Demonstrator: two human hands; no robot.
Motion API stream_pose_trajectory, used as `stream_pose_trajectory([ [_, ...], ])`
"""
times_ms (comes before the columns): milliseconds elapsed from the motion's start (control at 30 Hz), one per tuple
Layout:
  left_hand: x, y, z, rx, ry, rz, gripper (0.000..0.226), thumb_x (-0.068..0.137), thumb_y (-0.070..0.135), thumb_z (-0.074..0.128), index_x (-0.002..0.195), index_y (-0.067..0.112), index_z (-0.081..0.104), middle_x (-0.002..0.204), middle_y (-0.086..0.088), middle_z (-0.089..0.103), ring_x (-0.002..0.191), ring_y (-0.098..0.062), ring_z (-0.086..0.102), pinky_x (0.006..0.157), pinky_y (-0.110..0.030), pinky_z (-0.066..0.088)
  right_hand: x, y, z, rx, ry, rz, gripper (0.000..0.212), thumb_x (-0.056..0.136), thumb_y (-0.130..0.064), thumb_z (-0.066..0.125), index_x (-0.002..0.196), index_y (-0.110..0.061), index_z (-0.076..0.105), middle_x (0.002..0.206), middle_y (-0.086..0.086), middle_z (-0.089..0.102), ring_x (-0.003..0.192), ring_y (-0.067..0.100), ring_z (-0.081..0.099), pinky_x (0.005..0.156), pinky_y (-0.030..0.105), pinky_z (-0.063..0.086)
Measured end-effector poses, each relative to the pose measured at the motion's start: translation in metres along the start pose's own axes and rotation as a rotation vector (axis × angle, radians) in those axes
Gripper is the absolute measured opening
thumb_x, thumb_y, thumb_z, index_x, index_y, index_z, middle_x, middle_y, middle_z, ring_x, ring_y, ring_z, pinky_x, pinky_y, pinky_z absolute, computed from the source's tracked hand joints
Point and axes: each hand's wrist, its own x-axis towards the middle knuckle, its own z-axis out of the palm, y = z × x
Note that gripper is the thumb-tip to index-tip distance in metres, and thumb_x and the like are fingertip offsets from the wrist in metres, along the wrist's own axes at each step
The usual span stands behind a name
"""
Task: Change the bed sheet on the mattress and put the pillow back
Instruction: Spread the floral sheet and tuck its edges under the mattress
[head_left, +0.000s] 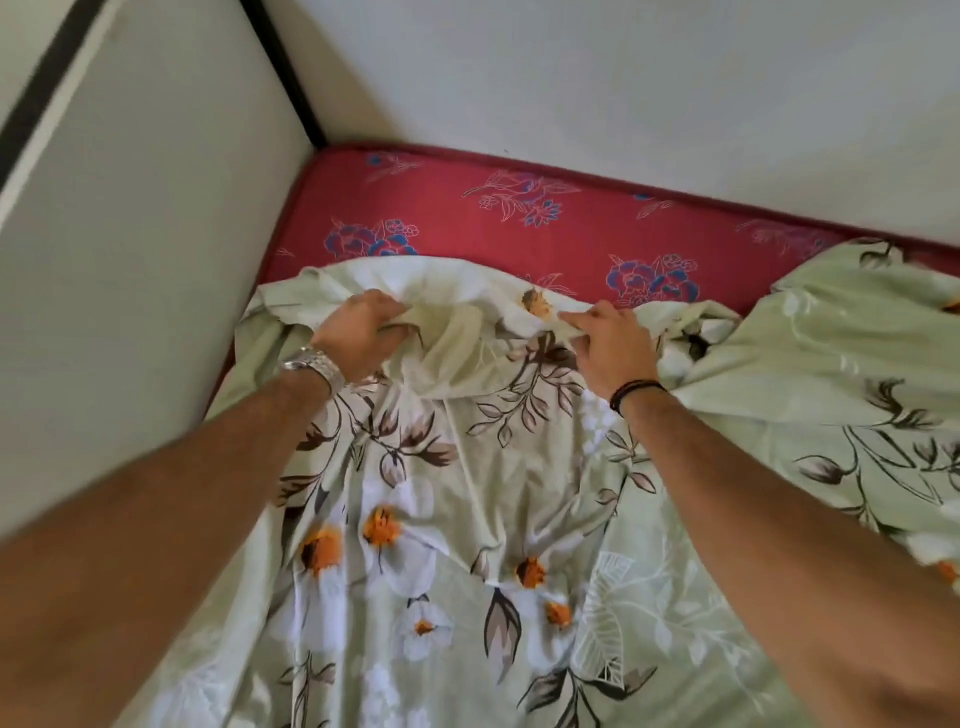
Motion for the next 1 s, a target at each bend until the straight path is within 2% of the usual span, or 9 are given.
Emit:
stream_pose_trajectory([
  [100,0.000,0.005,-0.029,-0.265,0.250,-0.182,0.031,0.098,0.040,0.061,0.114,0.017,0.073,0.112,-0.005,0.059,0.104,-0.025,0.057,0.092,-0.040,0.050,-0.006,-0.014,-0.025,0.214,-0.221,0.002,0.044,0.099,-0.039,0.060,0.141,-0.025,0.059,0.127,0.005,0.069,0.110,0.028,0.065,0.093,0.041,0.055],
  [200,0.006,-0.008,-0.069,-0.112,0.496,-0.258,0.031,0.095,0.044,0.058,0.112,0.024,0.075,0.105,-0.011,0.067,0.096,-0.037,0.064,0.086,-0.046,0.056,0.001,-0.008,-0.050,-0.048,-0.586,0.033,0.051,0.093,-0.054,0.064,0.129,-0.018,0.063,0.126,0.009,0.067,0.109,0.027,0.065,0.091,0.037,0.053],
  [300,0.033,-0.034,-0.085,-0.067,0.375,-0.336,0.031,0.093,0.043,0.056,0.104,0.020,0.074,0.103,-0.017,0.070,0.096,-0.041,0.067,0.087,-0.044,0.057,0.045,-0.005,-0.069,0.073,-0.290,0.118,0.027,0.101,-0.044,0.055,0.089,-0.021,0.063,0.085,0.004,0.065,0.072,0.023,0.064,0.058,0.028,0.043],
  [400,0.059,-0.066,-0.068,-0.064,0.153,-0.411,0.041,0.093,0.049,0.058,0.121,0.023,0.071,0.151,-0.015,0.040,0.140,-0.036,0.037,0.120,-0.044,0.031,0.102,-0.012,-0.061,0.253,0.066,0.060,0.021,0.101,-0.031,0.053,0.095,-0.020,0.069,0.109,0.010,0.063,0.098,0.032,0.062,0.077,0.035,0.046],
  [467,0.080,-0.085,-0.056,-0.111,0.167,-0.441,0.048,0.097,0.045,0.058,0.137,0.017,0.063,0.164,-0.008,0.021,0.149,-0.033,0.020,0.125,-0.042,0.017,0.135,-0.016,-0.040,0.233,0.082,-0.025,0.028,0.104,-0.027,0.053,0.122,-0.014,0.069,0.139,0.012,0.056,0.127,0.032,0.052,0.106,0.038,0.041],
  [567,0.112,-0.097,-0.047,-0.093,0.259,-0.374,0.043,0.101,0.036,0.053,0.136,0.014,0.063,0.165,-0.011,0.023,0.149,-0.035,0.022,0.125,-0.041,0.017,0.173,-0.032,-0.016,0.274,0.055,-0.043,0.042,0.108,-0.027,0.044,0.148,-0.019,0.051,0.158,0.009,0.043,0.147,0.028,0.035,0.123,0.041,0.027],
  [700,0.171,-0.103,-0.045,-0.091,0.340,-0.289,0.046,0.103,0.037,0.049,0.144,0.016,0.056,0.166,-0.014,0.021,0.151,-0.035,0.023,0.126,-0.042,0.019,0.221,-0.037,0.011,0.130,0.028,-0.098,0.049,0.110,-0.029,0.037,0.158,-0.024,0.035,0.165,0.009,0.032,0.153,0.030,0.024,0.126,0.043,0.019],
  [833,0.209,-0.117,-0.011,-0.063,0.363,-0.422,0.049,0.104,0.043,0.042,0.150,0.026,0.049,0.167,-0.015,0.017,0.153,-0.035,0.017,0.124,-0.053,0.015,0.259,-0.017,0.032,0.087,0.013,-0.009,0.051,0.110,-0.032,0.036,0.159,-0.015,0.033,0.164,0.011,0.032,0.151,0.030,0.028,0.126,0.043,0.021],
  [1000,0.215,-0.132,0.044,0.144,0.686,-0.389,0.045,0.101,0.038,0.040,0.136,0.014,0.057,0.157,-0.023,0.036,0.142,-0.040,0.036,0.114,-0.056,0.026,0.261,-0.004,0.086,-0.145,0.292,-0.024,0.044,0.104,-0.034,0.043,0.146,-0.018,0.047,0.147,0.009,0.052,0.135,0.031,0.046,0.114,0.052,0.035],
])
